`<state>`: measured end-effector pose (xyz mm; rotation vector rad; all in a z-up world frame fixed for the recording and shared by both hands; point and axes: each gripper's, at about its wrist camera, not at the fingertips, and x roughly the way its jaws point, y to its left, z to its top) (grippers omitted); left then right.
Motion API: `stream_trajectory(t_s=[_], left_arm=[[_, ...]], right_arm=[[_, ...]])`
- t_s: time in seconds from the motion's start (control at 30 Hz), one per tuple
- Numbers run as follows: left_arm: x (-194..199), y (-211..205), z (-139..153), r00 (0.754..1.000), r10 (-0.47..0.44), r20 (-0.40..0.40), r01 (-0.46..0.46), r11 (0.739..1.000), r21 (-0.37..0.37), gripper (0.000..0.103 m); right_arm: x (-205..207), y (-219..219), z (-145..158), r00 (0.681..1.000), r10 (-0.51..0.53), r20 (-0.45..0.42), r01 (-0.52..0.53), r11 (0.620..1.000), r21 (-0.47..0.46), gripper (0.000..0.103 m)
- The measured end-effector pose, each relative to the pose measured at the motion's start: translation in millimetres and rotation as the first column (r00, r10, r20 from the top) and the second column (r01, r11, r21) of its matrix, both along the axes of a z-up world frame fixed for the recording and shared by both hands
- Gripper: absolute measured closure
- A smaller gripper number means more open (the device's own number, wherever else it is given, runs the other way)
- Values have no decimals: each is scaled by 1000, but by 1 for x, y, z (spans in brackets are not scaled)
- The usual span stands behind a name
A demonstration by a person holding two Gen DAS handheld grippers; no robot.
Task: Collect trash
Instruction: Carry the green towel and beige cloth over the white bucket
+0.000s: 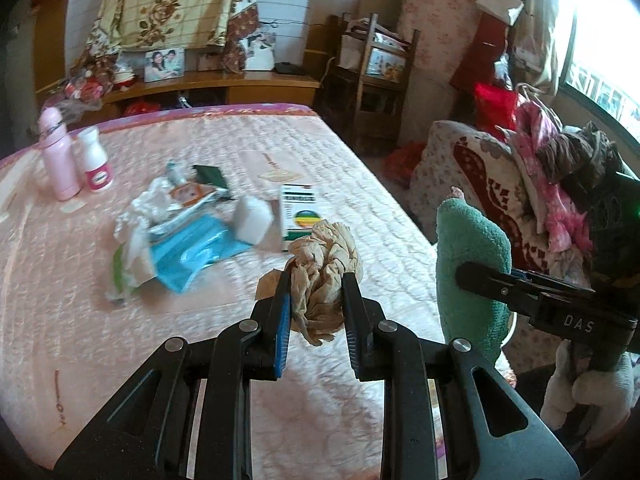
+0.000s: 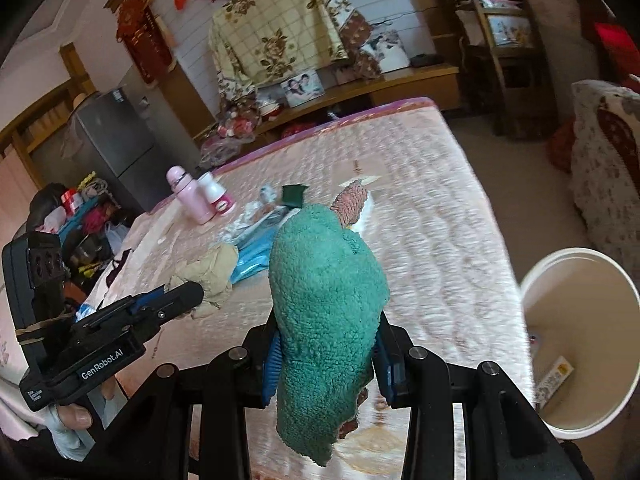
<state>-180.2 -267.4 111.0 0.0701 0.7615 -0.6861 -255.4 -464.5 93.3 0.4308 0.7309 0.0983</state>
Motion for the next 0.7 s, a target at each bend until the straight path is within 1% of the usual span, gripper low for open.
stream_trajectory(t_s=[0.3,0.5,0.7], left_arm=[[-10,-50,-1,997,-77,-4,77,997,3,82],[-18,-91,-4,990,-144,-7,144,989,14,82],[-24,-127,-13,980,-198,-31,198,980,17,82]], right_arm=[[-26,-47,-4,995,-104,-8,104,995,10,66],[-43,-76,-6,984,-175,-17,175,984,-1,66],[-58,-105,-12,971,-236,-35,236,972,-18,66]])
